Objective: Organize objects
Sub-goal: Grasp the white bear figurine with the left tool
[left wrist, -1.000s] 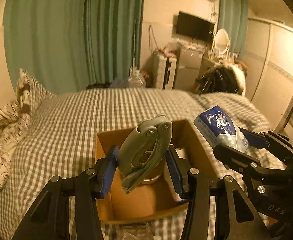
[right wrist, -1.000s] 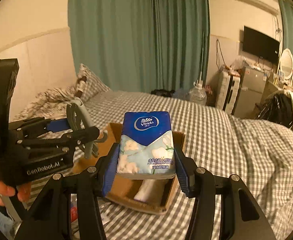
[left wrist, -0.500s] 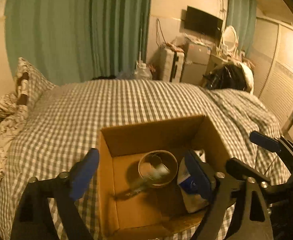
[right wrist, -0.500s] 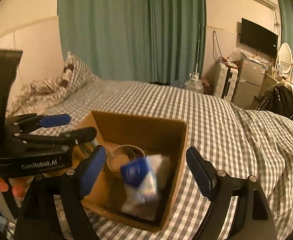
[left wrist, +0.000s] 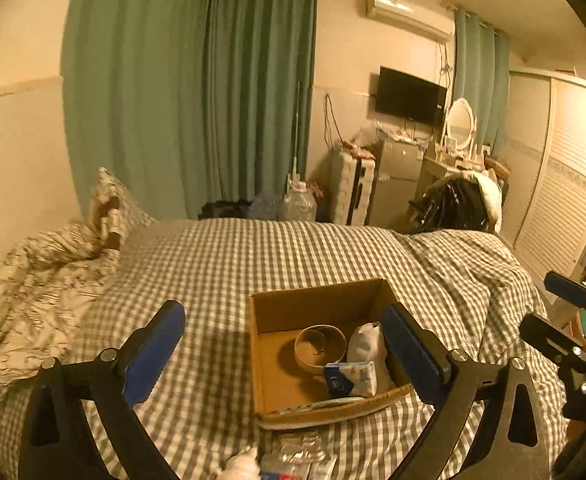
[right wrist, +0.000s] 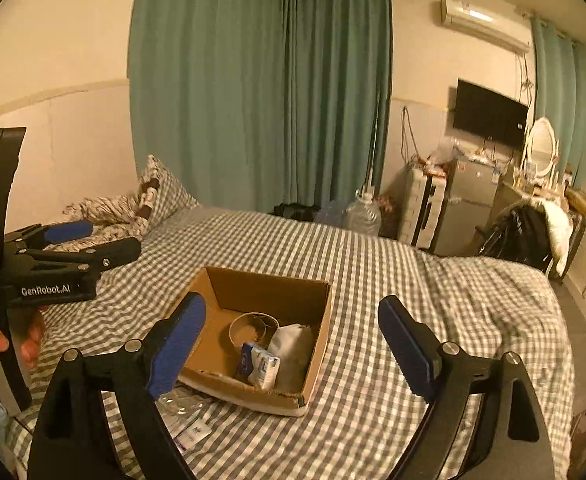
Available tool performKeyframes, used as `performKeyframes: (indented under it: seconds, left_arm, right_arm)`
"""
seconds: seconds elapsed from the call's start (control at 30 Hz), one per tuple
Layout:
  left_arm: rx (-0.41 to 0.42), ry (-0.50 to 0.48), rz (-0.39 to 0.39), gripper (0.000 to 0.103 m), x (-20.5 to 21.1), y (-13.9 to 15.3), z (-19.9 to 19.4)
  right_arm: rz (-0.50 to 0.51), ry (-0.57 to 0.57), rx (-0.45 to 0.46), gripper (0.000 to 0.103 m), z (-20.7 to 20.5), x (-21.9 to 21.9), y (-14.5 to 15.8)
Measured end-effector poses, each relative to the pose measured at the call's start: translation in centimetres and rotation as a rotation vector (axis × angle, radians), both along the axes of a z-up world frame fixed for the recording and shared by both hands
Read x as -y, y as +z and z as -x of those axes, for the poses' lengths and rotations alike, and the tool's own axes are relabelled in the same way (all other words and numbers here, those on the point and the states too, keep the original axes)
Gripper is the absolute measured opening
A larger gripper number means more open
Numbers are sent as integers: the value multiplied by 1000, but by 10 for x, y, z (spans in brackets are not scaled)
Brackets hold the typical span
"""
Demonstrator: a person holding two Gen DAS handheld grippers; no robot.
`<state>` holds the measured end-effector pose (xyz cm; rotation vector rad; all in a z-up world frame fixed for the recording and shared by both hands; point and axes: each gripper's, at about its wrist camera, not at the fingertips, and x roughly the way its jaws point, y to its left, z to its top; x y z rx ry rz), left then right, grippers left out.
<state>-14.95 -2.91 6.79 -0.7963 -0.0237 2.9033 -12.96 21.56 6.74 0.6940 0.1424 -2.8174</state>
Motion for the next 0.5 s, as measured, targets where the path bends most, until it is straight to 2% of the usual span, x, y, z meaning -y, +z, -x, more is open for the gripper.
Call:
performKeyframes:
  seconds: [0.13, 0.27, 0.5]
  left_arm:
    - [-4, 5, 26, 103, 12, 5, -25]
    - [5, 33, 53, 103, 30, -6, -46]
    - [80, 114, 102, 103, 44, -69, -64]
  right_arm:
    - [9, 23, 7, 90, -31, 2, 10]
    - [-2, 35, 26, 90, -53, 6, 3]
    - [-70, 62, 71, 91, -70, 28, -47]
